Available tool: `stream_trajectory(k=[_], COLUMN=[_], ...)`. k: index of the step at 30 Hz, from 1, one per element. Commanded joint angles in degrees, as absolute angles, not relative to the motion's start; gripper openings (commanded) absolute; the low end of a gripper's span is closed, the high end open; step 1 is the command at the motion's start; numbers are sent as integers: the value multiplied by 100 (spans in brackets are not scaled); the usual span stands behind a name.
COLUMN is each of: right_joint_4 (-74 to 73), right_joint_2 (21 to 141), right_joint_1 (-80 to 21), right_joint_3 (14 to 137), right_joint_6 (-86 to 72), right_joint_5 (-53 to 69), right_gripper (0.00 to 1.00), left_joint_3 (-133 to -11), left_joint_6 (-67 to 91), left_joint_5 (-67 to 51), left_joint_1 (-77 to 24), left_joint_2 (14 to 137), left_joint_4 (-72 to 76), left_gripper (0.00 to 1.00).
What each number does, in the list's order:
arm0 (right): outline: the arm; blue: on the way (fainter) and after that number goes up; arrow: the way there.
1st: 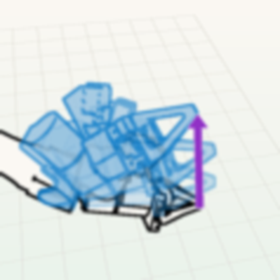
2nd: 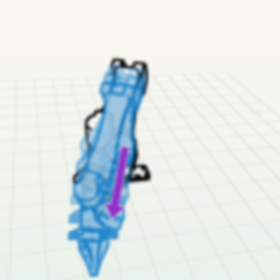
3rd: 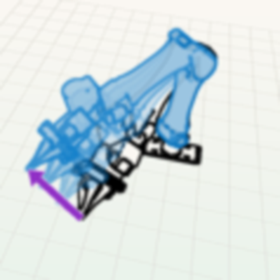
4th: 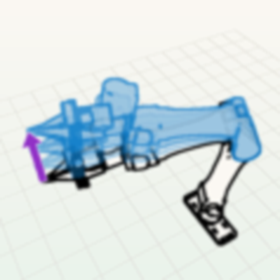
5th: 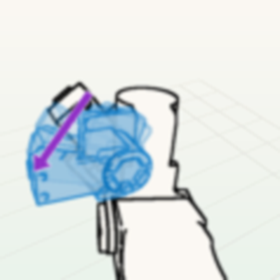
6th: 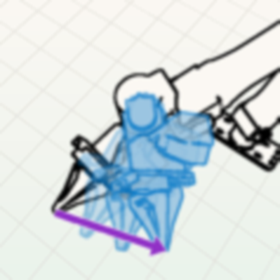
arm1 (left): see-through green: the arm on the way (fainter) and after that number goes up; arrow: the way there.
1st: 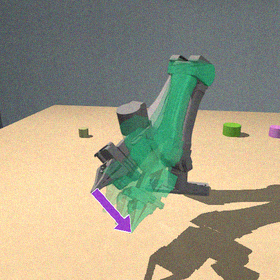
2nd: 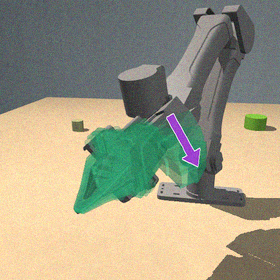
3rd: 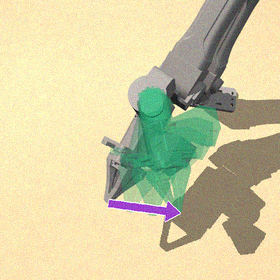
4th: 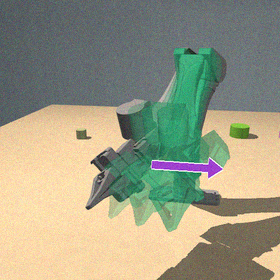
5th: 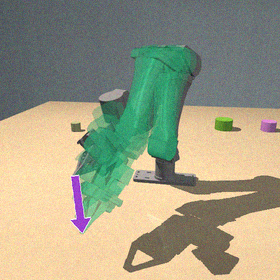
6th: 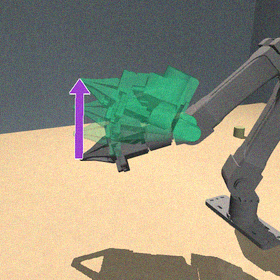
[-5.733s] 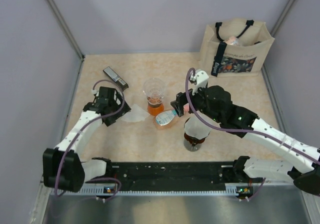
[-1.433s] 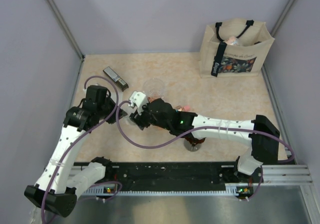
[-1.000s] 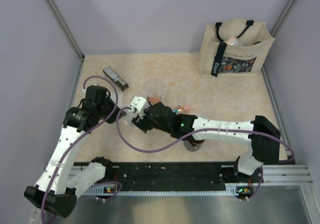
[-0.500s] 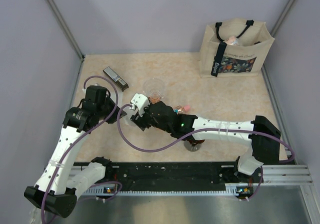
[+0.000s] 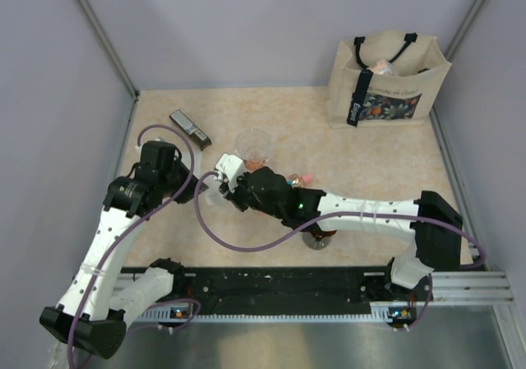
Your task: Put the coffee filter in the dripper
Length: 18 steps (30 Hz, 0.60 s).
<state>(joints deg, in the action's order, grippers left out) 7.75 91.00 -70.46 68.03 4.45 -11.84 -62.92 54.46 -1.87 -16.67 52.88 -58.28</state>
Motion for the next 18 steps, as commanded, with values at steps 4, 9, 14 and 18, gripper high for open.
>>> stream_trajectory(k=[4, 9, 14, 18], right_joint_4=[791, 756, 721, 502], right_joint_2=[8894, 8877, 8807, 8693], right_joint_1=[-7119, -7119, -7128, -7119], right_joint_3=[6899, 6943, 6970, 7127], right_joint_6=[360, 176, -429, -930], right_joint_5=[-738, -914, -1581, -2038], right_gripper=[5, 0, 0, 0], left_joint_3=[-6416, -6434, -6521, -6618], left_joint_6=[5414, 5370, 5177, 4984], left_joint_5=[-176, -211, -106, 517], left_joint_1=[-1679, -1679, -1679, -1670], left_joint_2=[5256, 5212, 4923, 4291], left_joint_4=[-5722, -5660, -5651, -5643], left_gripper=[16, 39, 83, 99])
